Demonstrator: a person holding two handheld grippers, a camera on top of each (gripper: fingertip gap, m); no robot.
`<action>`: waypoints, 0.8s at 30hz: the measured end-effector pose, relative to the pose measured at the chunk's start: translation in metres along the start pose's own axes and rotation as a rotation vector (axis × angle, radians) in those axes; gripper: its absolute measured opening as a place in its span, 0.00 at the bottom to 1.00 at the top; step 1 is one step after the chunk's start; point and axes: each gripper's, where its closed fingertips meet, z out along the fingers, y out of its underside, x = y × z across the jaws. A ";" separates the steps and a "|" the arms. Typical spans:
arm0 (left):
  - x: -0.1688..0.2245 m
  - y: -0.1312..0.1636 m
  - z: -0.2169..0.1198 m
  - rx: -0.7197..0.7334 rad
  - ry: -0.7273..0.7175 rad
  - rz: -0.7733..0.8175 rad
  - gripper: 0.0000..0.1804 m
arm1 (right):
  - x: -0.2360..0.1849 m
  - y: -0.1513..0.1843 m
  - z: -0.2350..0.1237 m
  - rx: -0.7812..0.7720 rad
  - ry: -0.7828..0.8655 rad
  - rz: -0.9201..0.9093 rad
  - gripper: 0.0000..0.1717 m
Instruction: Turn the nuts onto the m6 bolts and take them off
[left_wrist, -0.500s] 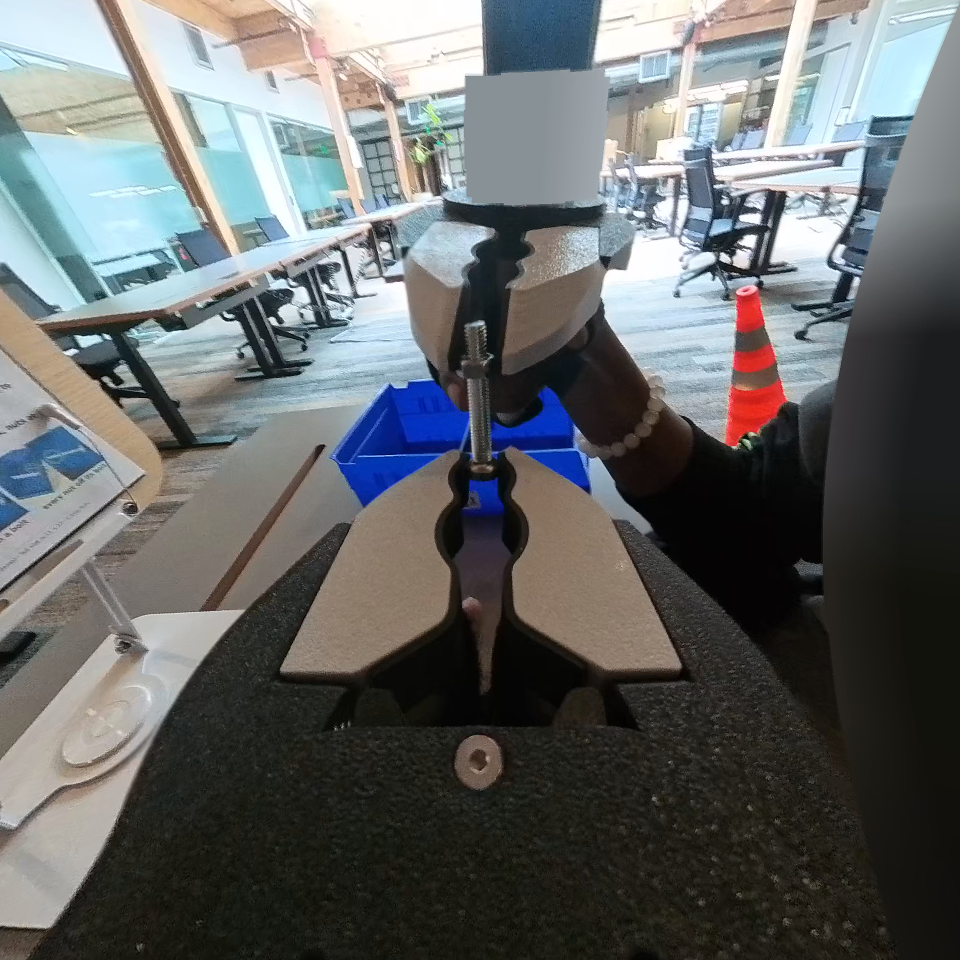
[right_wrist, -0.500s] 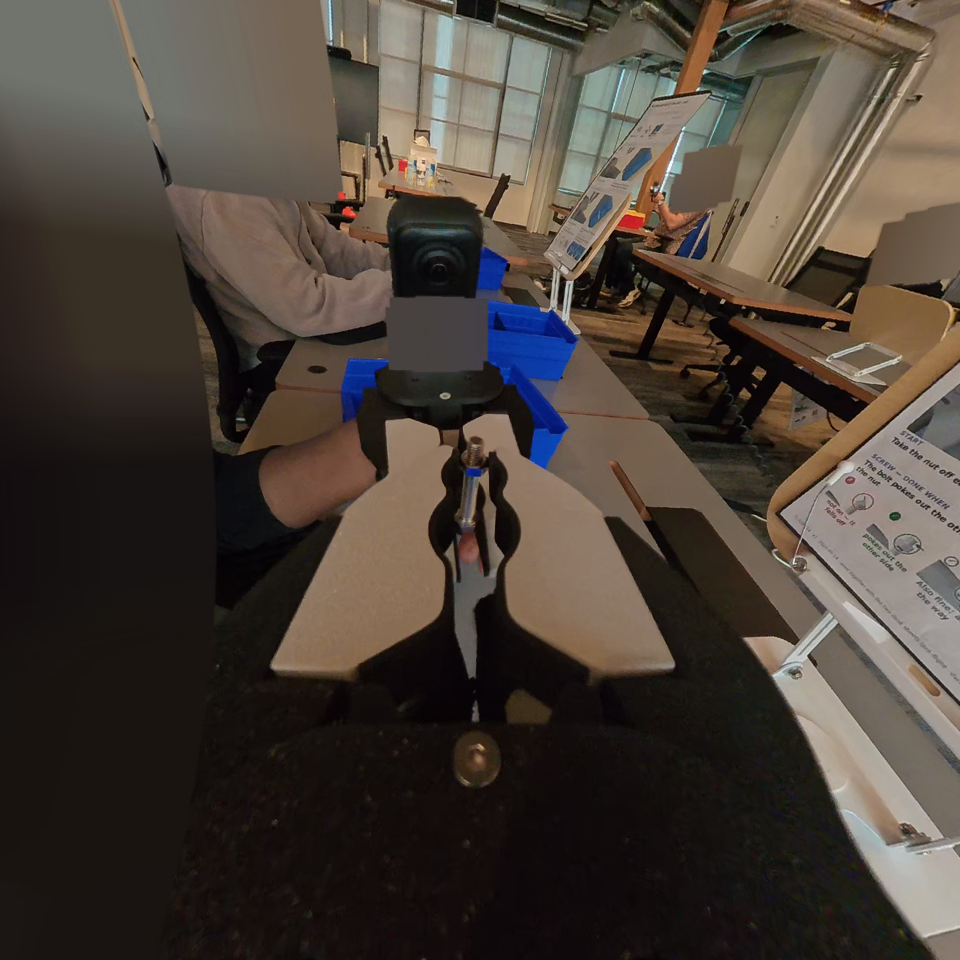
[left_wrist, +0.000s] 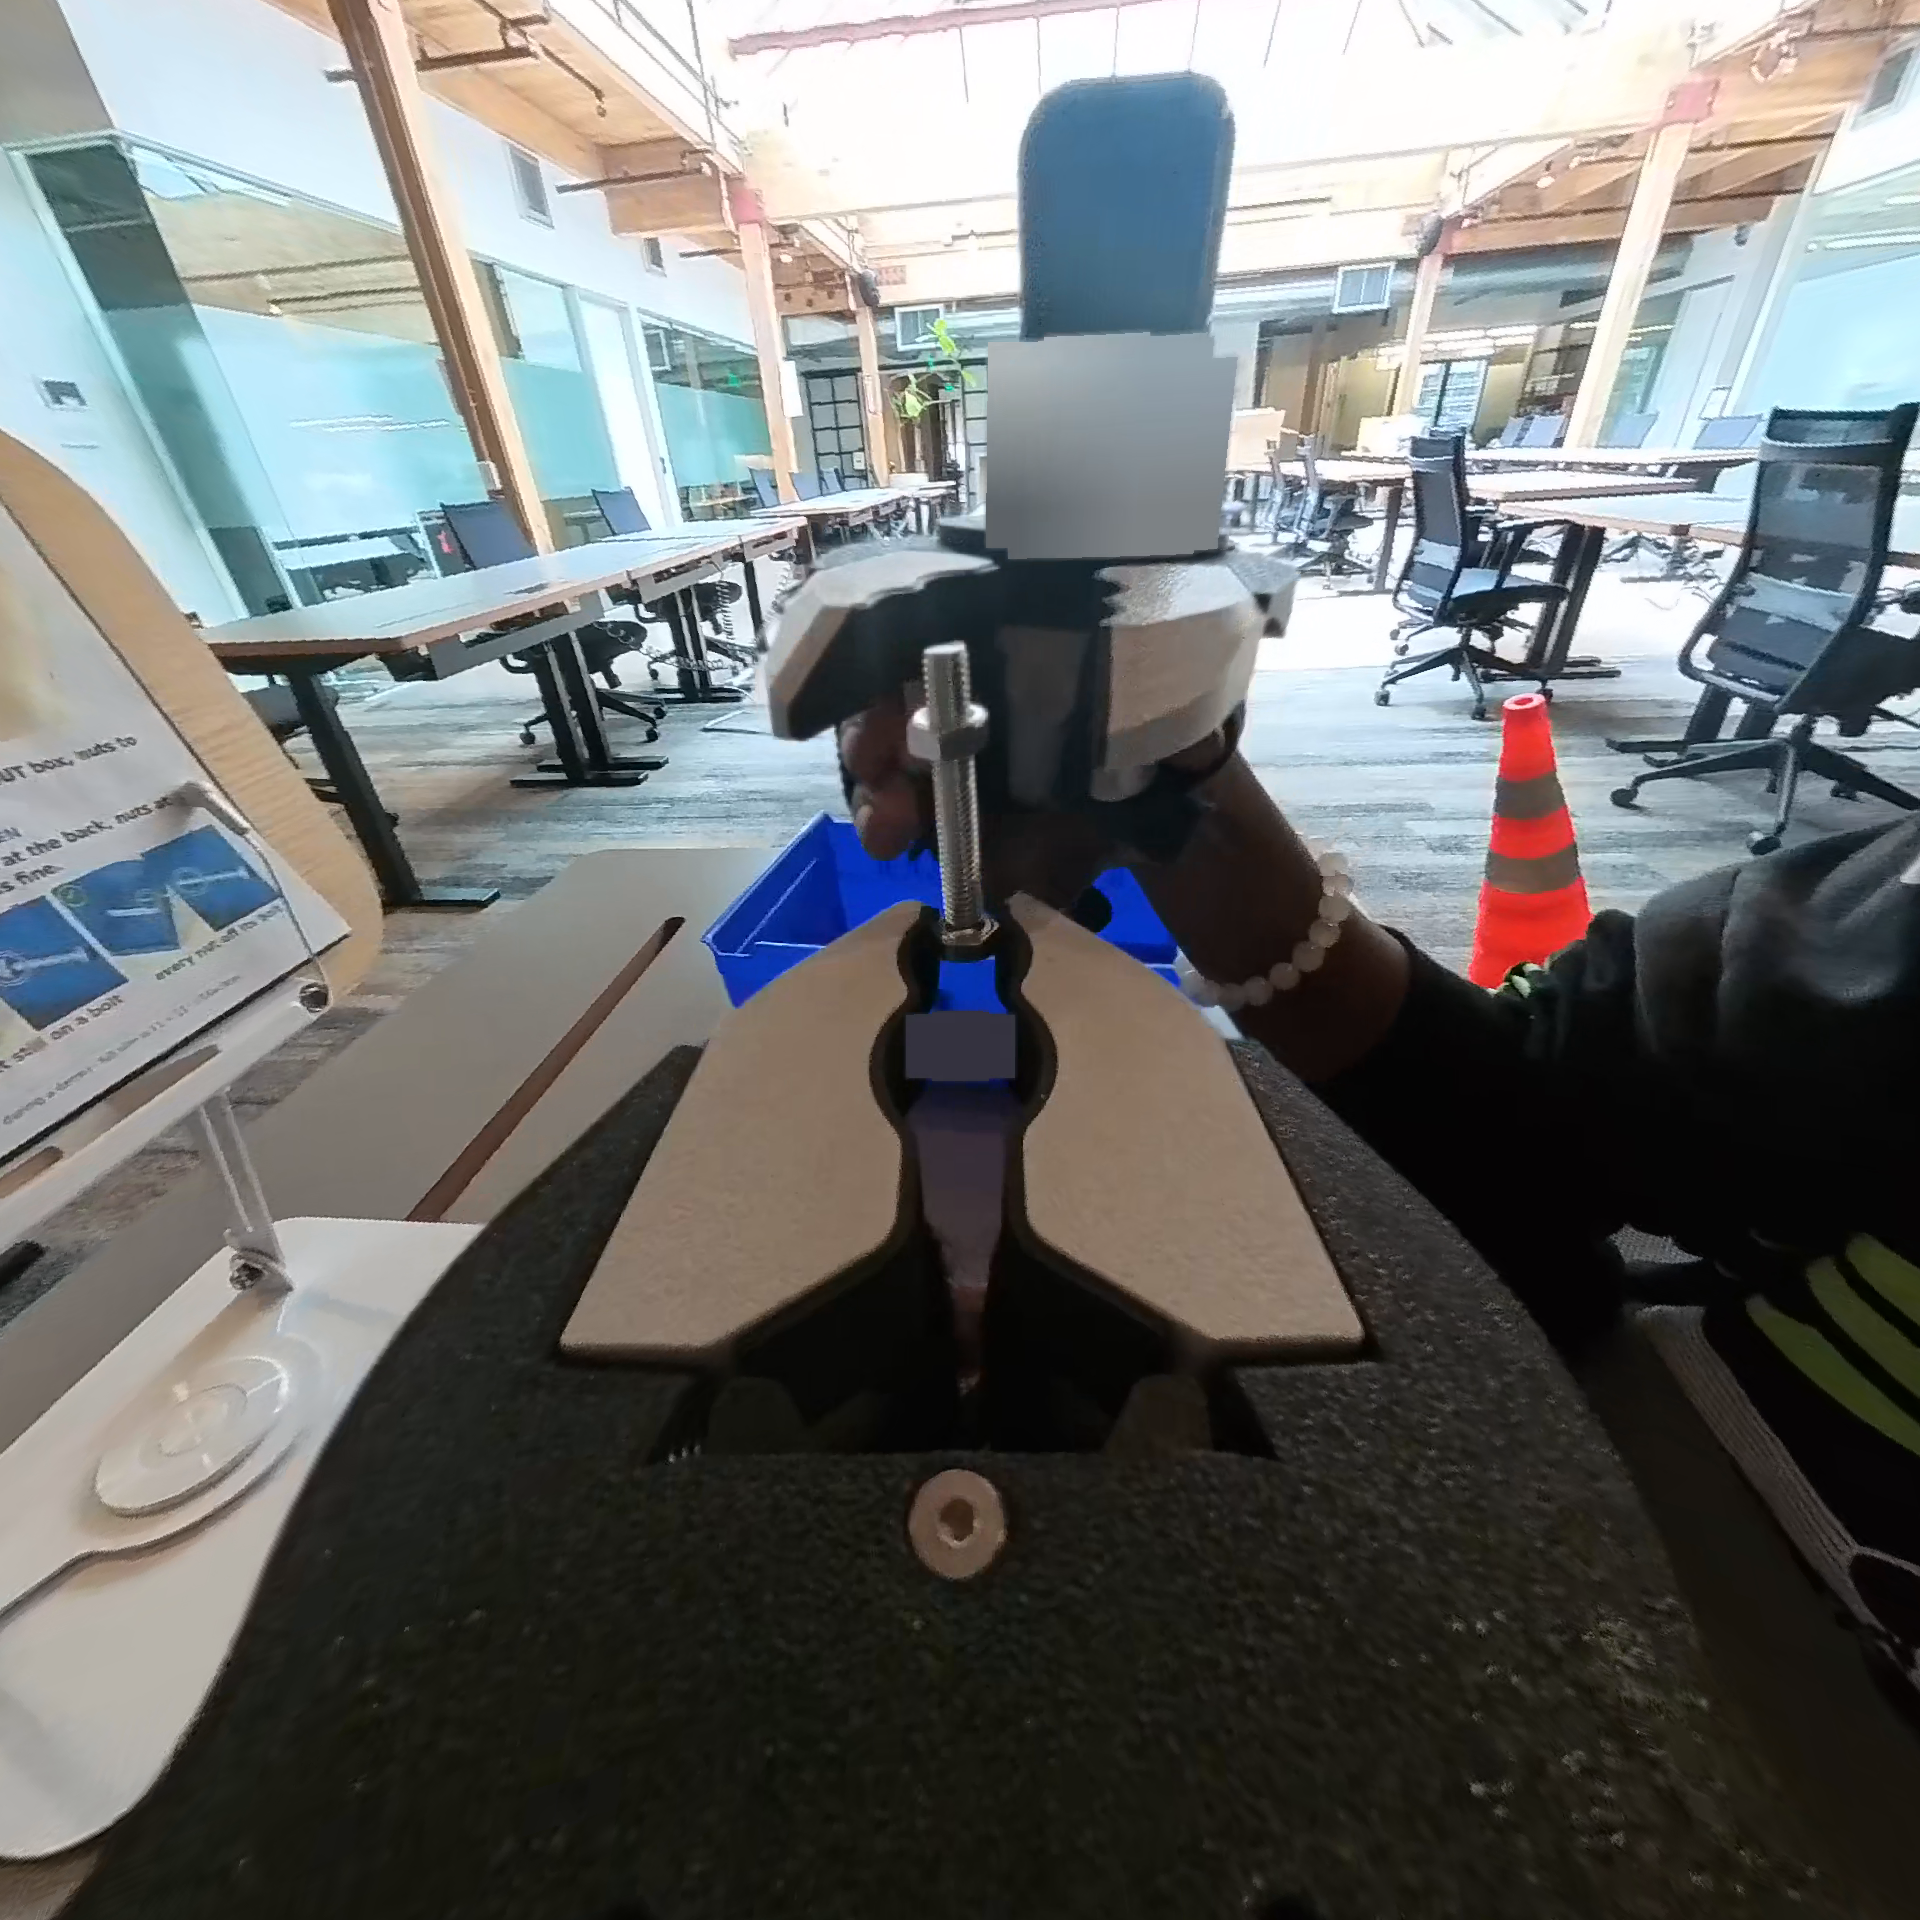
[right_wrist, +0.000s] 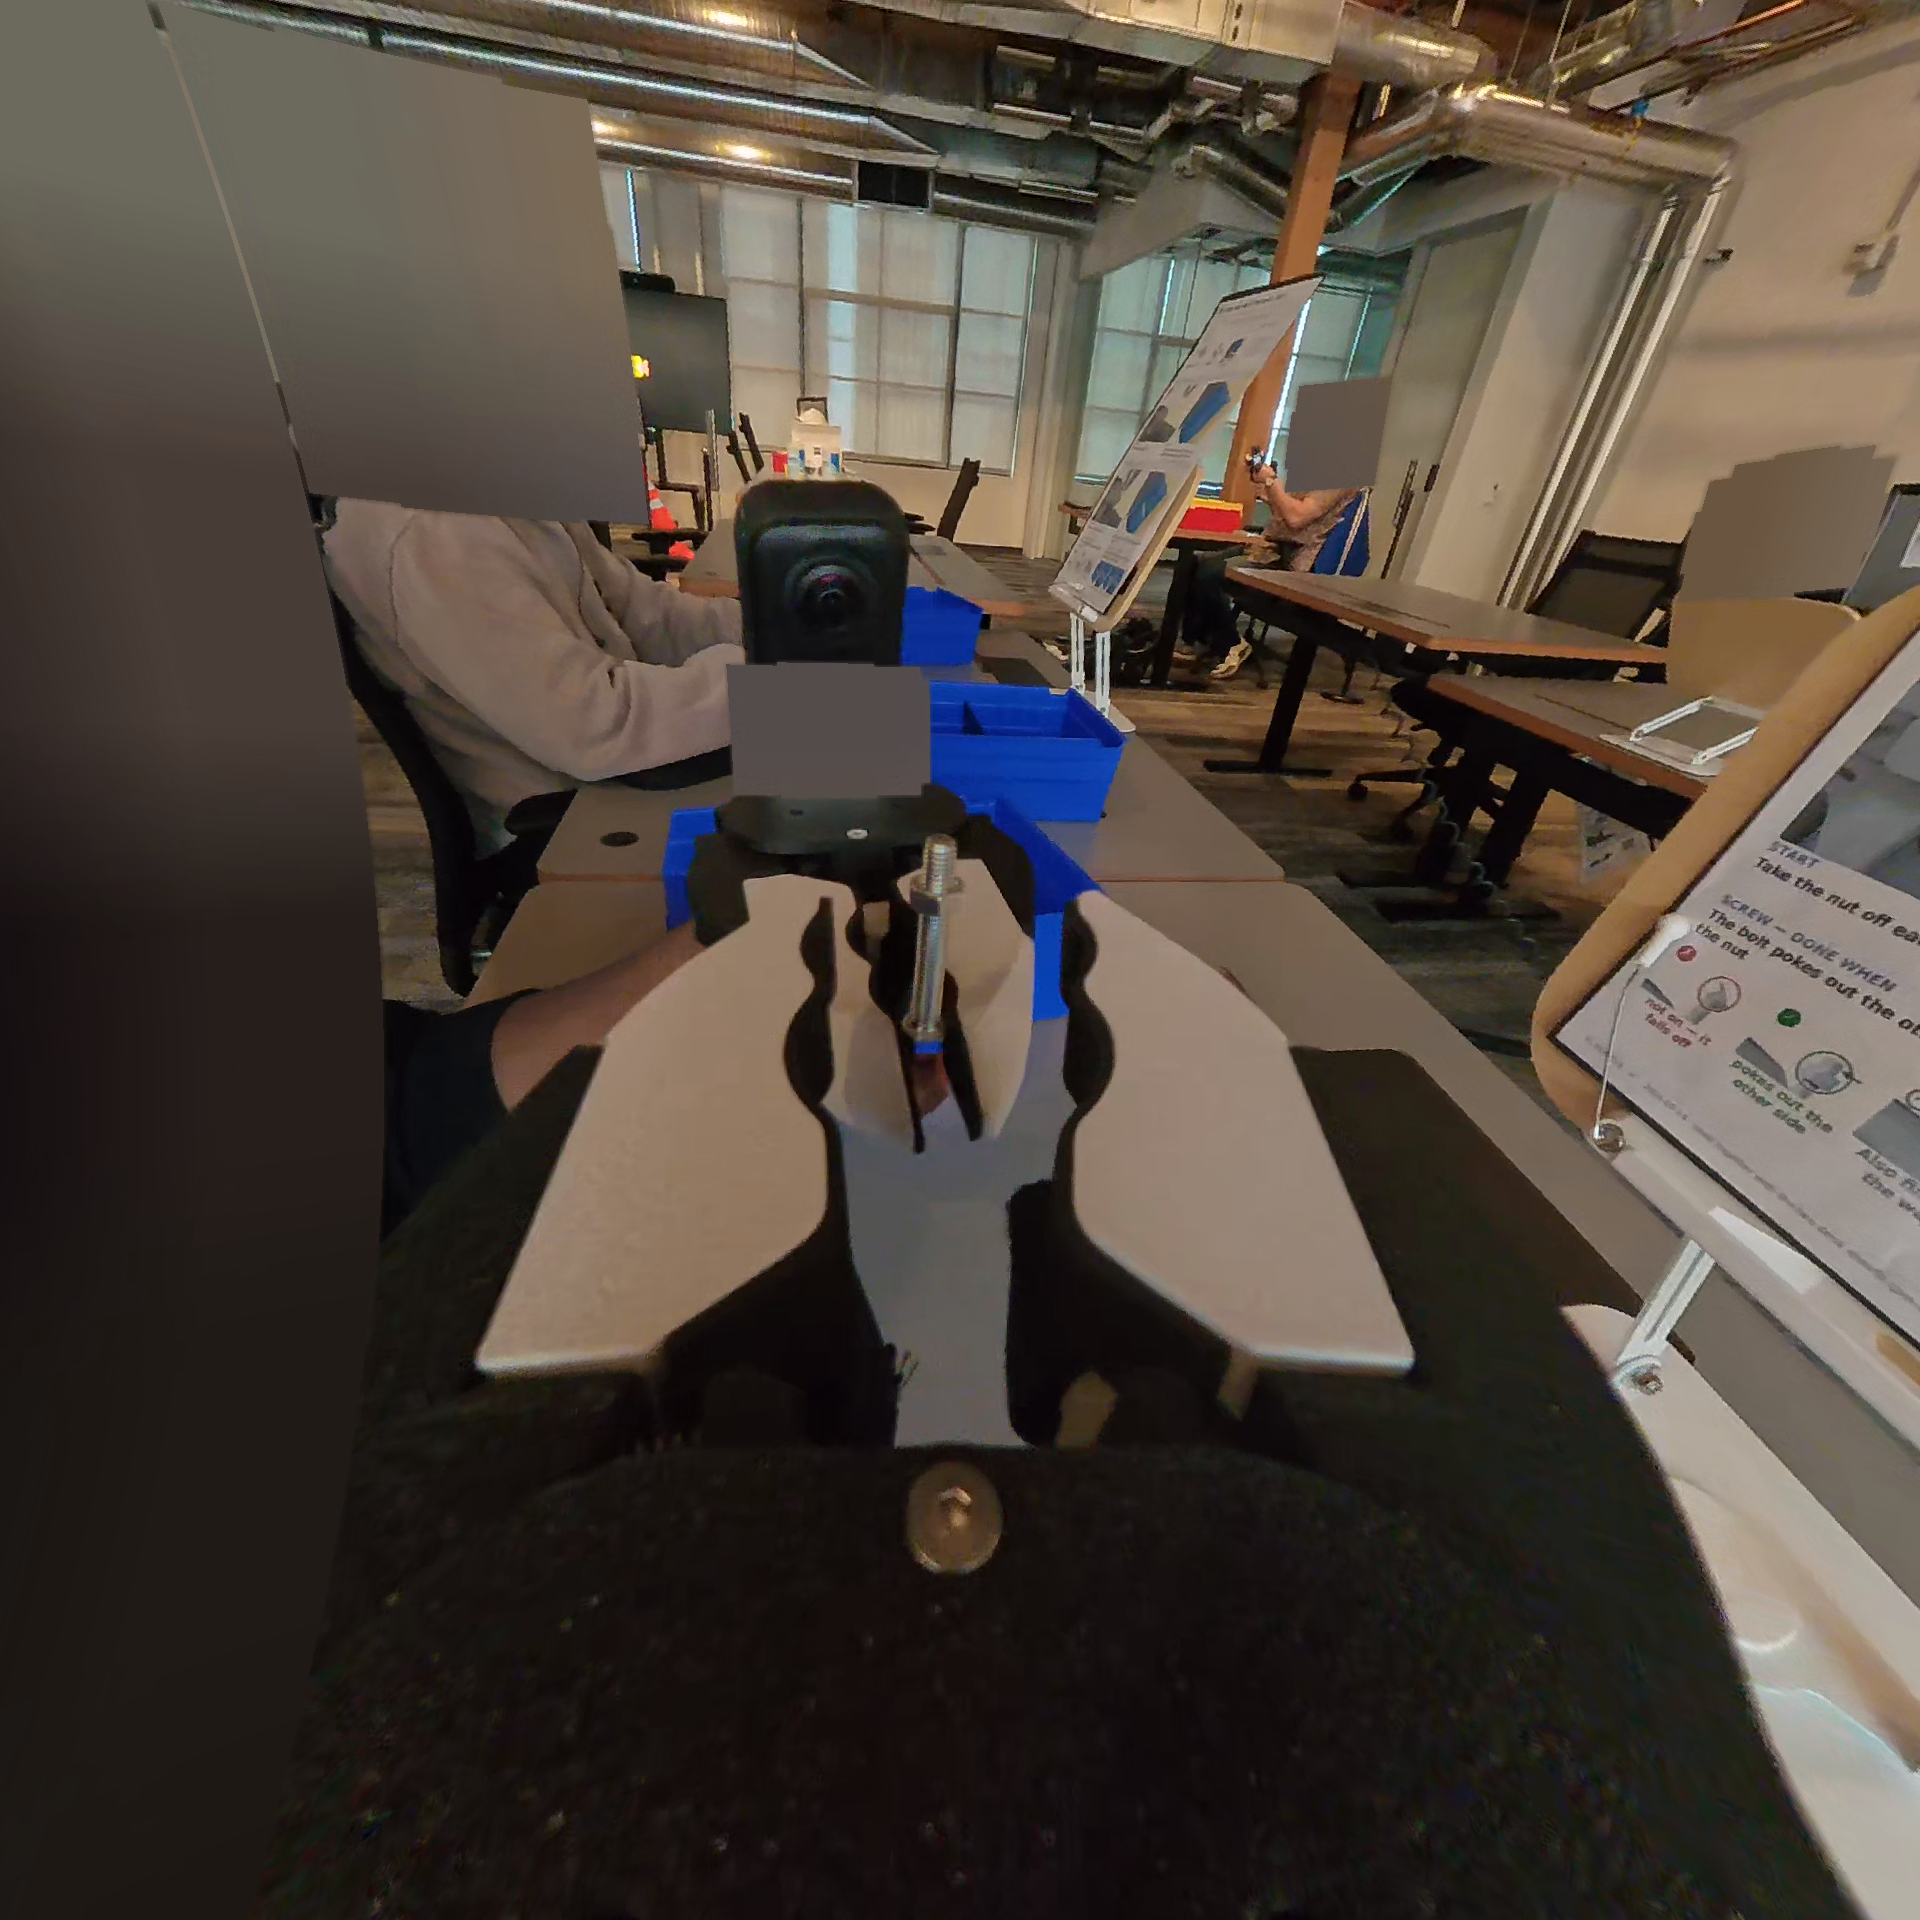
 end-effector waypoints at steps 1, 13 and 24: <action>0.002 0.001 0.001 -0.007 0.014 -0.005 0.05 | 0.001 0.000 0.001 0.003 0.008 -0.005 0.23; 0.005 -0.002 -0.001 0.003 0.040 -0.021 0.05 | 0.008 -0.007 -0.011 0.046 0.036 -0.011 0.11; 0.004 0.000 -0.001 0.005 0.047 -0.035 0.05 | 0.013 -0.006 -0.013 0.056 0.042 -0.014 0.10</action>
